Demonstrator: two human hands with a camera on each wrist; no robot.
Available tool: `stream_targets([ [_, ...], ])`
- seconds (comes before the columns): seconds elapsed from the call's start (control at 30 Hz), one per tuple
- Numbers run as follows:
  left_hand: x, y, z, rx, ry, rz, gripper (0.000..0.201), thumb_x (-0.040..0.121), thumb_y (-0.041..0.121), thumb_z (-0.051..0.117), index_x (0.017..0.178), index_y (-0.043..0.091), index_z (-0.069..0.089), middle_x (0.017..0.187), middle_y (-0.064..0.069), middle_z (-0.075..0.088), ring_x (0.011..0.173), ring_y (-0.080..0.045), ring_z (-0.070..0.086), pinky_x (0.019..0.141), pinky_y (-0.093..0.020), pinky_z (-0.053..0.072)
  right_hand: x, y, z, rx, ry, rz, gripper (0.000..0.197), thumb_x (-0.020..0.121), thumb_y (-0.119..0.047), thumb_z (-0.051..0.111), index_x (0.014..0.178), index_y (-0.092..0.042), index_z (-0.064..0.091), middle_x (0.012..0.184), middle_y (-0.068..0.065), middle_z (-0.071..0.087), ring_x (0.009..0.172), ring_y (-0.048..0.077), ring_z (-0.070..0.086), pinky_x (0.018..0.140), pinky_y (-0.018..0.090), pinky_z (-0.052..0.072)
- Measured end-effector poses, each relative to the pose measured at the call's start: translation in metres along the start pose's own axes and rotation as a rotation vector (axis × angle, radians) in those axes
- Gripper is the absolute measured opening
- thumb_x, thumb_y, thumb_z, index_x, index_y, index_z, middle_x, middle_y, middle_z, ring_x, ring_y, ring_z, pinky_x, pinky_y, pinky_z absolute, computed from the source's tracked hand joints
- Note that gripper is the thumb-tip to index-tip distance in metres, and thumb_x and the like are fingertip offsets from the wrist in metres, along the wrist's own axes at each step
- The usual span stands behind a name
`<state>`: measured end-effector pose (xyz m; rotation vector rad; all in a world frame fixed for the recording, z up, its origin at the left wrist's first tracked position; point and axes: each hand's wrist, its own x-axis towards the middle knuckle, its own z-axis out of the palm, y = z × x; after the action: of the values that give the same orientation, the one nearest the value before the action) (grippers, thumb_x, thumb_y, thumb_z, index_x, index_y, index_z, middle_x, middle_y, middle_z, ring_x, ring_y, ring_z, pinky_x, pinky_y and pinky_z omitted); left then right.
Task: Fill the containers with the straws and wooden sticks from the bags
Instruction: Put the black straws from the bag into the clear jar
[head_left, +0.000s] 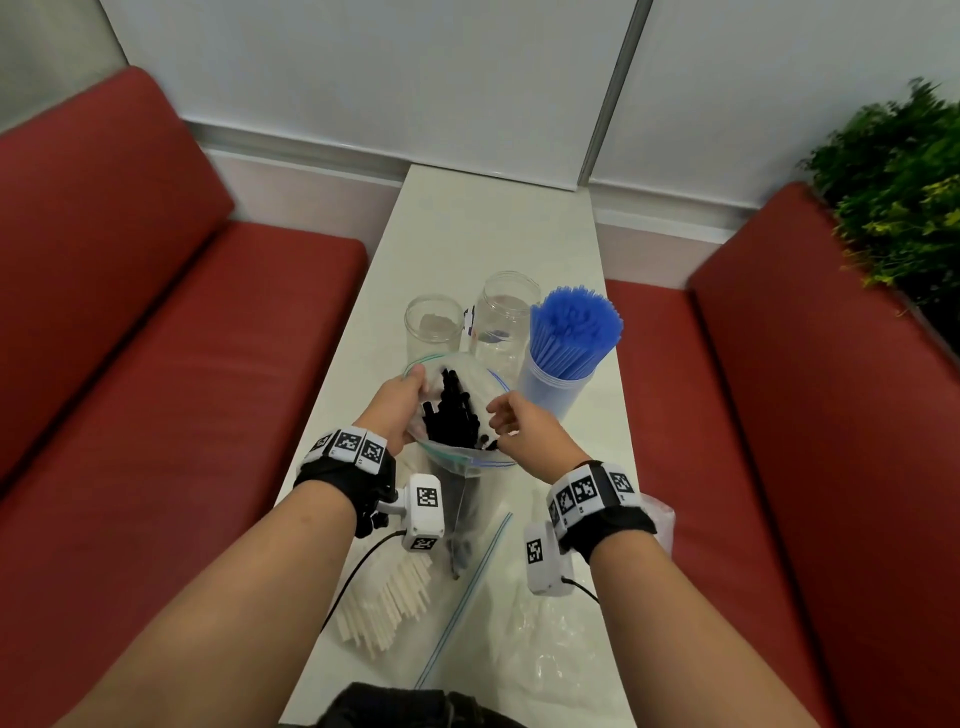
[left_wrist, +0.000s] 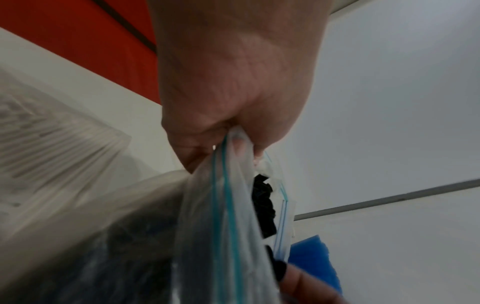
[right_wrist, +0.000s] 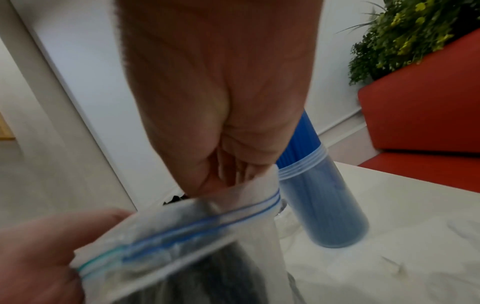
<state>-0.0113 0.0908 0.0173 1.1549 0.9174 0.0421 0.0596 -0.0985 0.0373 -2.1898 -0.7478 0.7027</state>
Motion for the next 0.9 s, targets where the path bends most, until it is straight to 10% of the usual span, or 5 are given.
stream_targets([
  [0.27, 0.007, 0.0, 0.006, -0.024, -0.054, -0.048, 0.04, 0.099, 0.051, 0.042, 0.111, 0.017, 0.061, 0.109, -0.005, 0.07, 0.093, -0.023, 0.069, 0.081, -0.037, 0.057, 0.01, 0.018, 0.028, -0.155, -0.138, -0.034, 0.088, 0.078, -0.01, 0.078, 0.155, -0.019, 0.035, 0.145, 0.003, 0.055, 0.13, 0.021, 0.052, 0.096, 0.022, 0.039],
  [0.43, 0.005, 0.003, 0.008, -0.003, -0.192, -0.081, 0.043, 0.098, 0.054, 0.041, 0.114, 0.018, 0.058, 0.113, -0.011, 0.071, 0.104, -0.026, 0.068, 0.097, -0.046, 0.051, 0.021, 0.018, 0.037, -0.16, 0.034, -0.086, 0.059, 0.086, -0.013, 0.071, 0.142, -0.009, 0.052, 0.131, 0.014, 0.062, 0.121, 0.031, 0.056, 0.103, 0.039, 0.044],
  [0.6, 0.001, 0.003, 0.003, 0.054, -0.186, -0.028, 0.042, 0.1, 0.053, 0.037, 0.116, 0.023, 0.061, 0.106, -0.01, 0.073, 0.098, -0.026, 0.07, 0.08, -0.04, 0.054, 0.027, 0.017, 0.041, -0.187, 0.07, -0.054, 0.036, 0.096, -0.019, 0.066, 0.127, -0.003, 0.059, 0.115, 0.014, 0.054, 0.114, 0.03, 0.048, 0.092, 0.03, 0.035],
  [0.73, 0.005, 0.011, -0.006, 0.048, -0.111, -0.01, 0.044, 0.102, 0.051, 0.034, 0.121, 0.021, 0.06, 0.112, -0.012, 0.07, 0.105, -0.029, 0.067, 0.094, -0.049, 0.05, 0.024, 0.009, 0.036, 0.185, 0.137, -0.083, 0.013, 0.096, -0.02, 0.068, 0.106, -0.012, 0.064, 0.101, 0.002, 0.063, 0.096, 0.016, 0.06, 0.084, 0.027, 0.043],
  [0.9, 0.0, 0.016, 0.002, 0.114, -0.102, 0.005, 0.044, 0.101, 0.052, 0.034, 0.122, 0.023, 0.06, 0.111, -0.006, 0.07, 0.104, -0.025, 0.067, 0.087, -0.041, 0.053, 0.026, -0.006, 0.032, 0.445, 0.195, -0.042, 0.027, 0.099, -0.01, 0.061, 0.125, -0.015, 0.056, 0.12, 0.0, 0.067, 0.112, 0.013, 0.063, 0.099, 0.027, 0.048],
])
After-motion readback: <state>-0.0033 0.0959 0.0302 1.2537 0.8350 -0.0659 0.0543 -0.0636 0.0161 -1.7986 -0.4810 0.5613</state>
